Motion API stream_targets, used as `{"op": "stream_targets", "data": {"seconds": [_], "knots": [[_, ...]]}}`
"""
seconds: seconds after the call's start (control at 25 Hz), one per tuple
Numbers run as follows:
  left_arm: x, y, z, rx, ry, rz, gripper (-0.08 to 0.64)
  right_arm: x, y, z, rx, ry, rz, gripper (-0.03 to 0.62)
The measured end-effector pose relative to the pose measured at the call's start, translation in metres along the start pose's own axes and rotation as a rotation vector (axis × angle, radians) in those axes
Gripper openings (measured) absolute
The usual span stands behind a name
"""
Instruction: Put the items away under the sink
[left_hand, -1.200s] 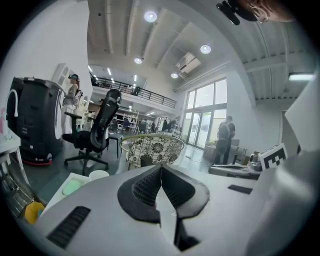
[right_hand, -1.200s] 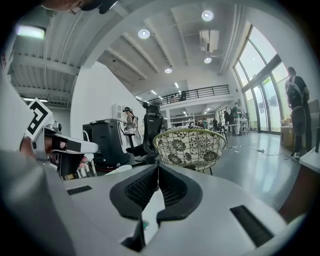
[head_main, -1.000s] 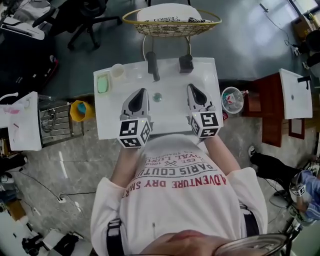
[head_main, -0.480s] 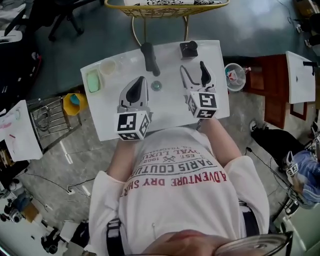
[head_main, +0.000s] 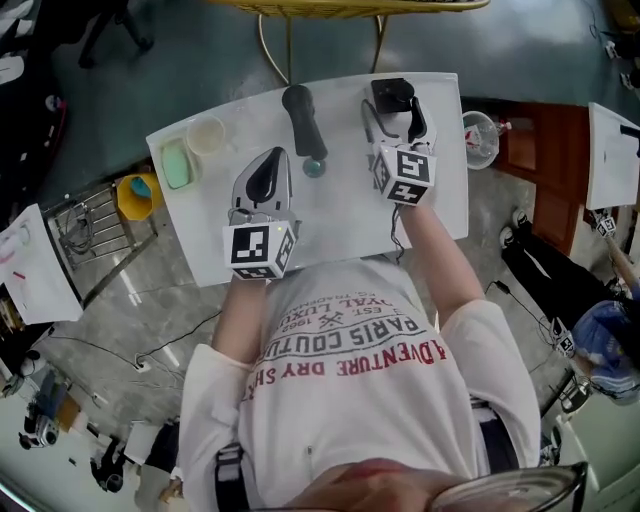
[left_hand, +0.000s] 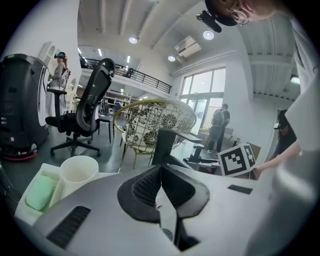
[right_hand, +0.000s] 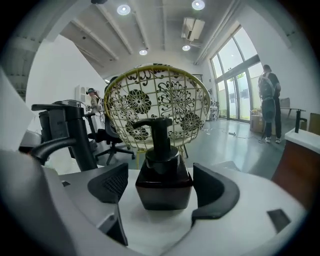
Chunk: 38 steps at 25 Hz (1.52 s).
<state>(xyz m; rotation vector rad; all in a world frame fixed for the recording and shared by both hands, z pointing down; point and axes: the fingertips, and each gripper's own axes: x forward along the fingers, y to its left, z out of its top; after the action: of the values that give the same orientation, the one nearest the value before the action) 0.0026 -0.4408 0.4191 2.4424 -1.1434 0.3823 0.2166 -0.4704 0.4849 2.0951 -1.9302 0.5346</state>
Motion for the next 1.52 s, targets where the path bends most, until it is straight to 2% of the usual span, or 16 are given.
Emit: {"op": "stream_targets", "data": {"seconds": [0.28, 0.44, 0.8, 1.0, 1.2, 1.4, 1.52], "knots": [[0.018, 0.009, -0.01, -0.017, 0.019, -0.012, 0.023, 0.03, -0.004, -0.015, -0.058, 0.036, -0.018, 0.383], [0.021, 0.013, -0.018, -0.039, 0.044, -0.007, 0.023, 0.042, -0.005, -0.018, -0.052, 0.027, -0.023, 0.382], [0.018, 0.024, -0.033, -0.062, 0.084, 0.021, 0.023, 0.046, -0.011, -0.021, -0.109, 0.038, -0.091, 0.382], [0.018, 0.027, -0.033, -0.064, 0.09, 0.011, 0.023, 0.046, -0.009, -0.021, -0.108, 0.053, -0.072, 0.379], [0.016, 0.021, -0.033, -0.051, 0.092, -0.001, 0.023, 0.041, 0.0, -0.024, -0.138, 0.063, 0.002, 0.377], [0.013, 0.016, -0.027, -0.028, 0.083, -0.011, 0.023, 0.027, -0.007, -0.026, -0.055, 0.087, 0.001, 0.377], [0.008, 0.015, -0.023, -0.027, 0.071, -0.008, 0.023, 0.009, -0.007, -0.023, -0.044, 0.078, 0.003, 0.377]]}}
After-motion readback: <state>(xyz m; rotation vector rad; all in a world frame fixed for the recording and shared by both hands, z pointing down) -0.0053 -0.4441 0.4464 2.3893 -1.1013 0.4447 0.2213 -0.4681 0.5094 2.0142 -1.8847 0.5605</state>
